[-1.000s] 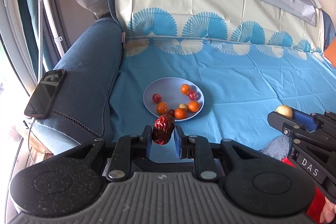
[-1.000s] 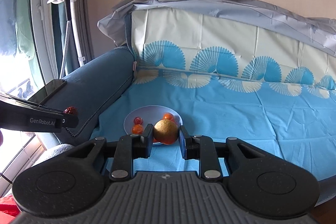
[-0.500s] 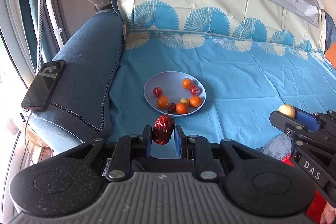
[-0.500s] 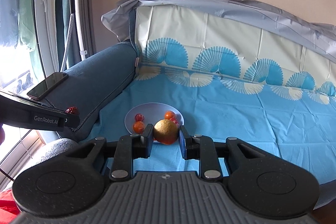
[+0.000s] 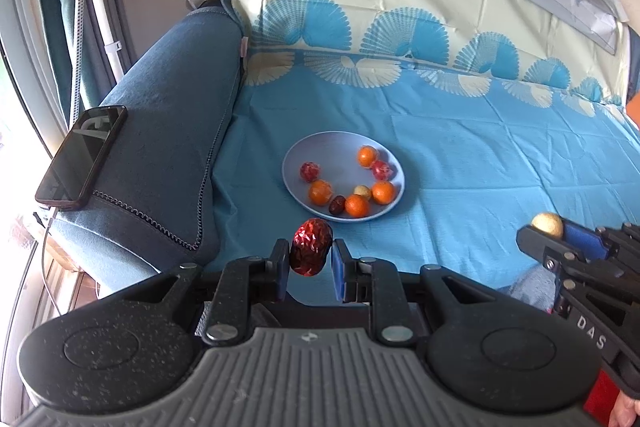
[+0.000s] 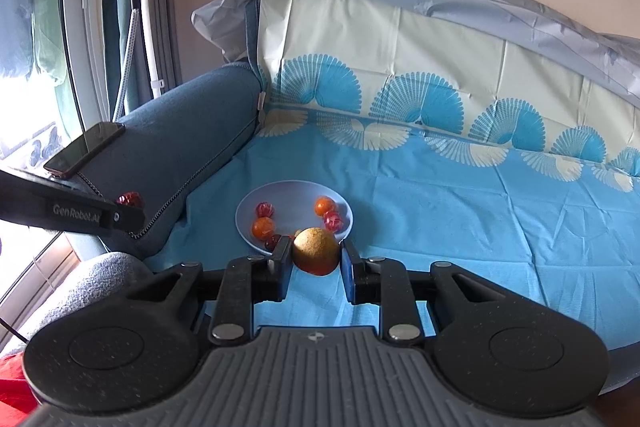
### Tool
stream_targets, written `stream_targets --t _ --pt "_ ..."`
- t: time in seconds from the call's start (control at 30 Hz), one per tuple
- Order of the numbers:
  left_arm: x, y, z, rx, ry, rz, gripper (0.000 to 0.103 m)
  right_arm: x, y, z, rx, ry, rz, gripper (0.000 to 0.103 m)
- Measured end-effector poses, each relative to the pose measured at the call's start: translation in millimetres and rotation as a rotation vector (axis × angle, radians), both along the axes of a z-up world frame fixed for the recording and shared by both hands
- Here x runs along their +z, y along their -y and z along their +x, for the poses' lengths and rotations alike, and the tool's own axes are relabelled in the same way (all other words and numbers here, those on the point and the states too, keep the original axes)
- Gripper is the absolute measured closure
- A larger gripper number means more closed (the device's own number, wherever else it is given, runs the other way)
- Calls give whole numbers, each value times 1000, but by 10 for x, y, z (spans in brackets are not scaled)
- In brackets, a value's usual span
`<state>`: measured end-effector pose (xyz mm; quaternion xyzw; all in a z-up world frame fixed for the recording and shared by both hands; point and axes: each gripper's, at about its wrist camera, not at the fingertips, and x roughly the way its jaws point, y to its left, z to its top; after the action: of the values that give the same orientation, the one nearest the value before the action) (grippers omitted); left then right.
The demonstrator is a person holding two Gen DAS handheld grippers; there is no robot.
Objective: Organize fruits
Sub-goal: 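Carry the yellow fruit and the date toward the blue plate with both tools, then lower both fruits onto the plate and open both tools to release them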
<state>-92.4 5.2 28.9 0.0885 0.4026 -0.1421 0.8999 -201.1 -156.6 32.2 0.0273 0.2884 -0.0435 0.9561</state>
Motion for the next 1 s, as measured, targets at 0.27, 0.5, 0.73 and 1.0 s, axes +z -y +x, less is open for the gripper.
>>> stream_targets --t 0.27,0.5,0.73,1.0 --pt "-127 121 632 14 -31 17 79 -245 81 613 17 -69 29 77" --pt "-508 442 1339 0 -97 55 79 -586 167 1465 31 -145 58 77" --pt "-914 688 1967 -10 -145 71 79 -1014 310 2219 48 -217 61 77" --pt "-1319 894 2432 -28 -181 104 78 -1479 436 2712 36 -298 77 76"
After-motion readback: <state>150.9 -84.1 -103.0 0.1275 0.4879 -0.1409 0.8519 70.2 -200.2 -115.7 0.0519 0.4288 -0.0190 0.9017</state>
